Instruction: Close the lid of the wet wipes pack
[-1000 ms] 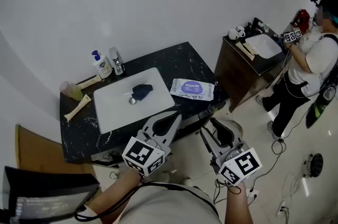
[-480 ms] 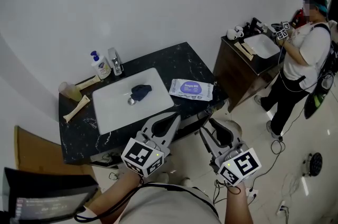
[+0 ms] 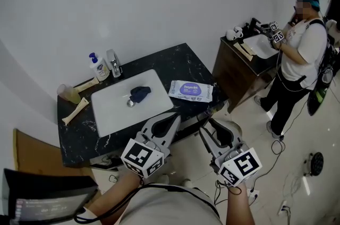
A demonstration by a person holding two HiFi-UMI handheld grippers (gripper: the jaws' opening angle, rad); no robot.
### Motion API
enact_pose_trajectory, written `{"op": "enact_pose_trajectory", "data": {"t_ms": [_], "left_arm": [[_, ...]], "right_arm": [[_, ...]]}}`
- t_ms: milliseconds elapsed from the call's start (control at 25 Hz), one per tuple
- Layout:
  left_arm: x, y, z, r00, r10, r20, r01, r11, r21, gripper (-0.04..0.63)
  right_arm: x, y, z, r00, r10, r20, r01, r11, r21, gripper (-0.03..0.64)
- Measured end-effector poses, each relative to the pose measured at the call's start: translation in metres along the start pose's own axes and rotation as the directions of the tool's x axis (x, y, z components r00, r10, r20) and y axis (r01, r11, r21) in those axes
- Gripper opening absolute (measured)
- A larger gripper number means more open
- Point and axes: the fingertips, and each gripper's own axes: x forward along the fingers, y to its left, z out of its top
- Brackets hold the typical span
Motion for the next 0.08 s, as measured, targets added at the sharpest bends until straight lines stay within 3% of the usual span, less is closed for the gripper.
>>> {"op": "enact_pose_trajectory", "data": {"t_ms": [80], "left_arm": [[-0.0012, 0.001, 0.0009, 1.0, 0.0, -0.001, 0.0, 1.0, -0.002, -0.003]], "right_arm": [[0.0009, 0.0009, 0.0009, 1.0, 0.0, -0.005, 0.0, 1.0, -0.002, 0.144]]}}
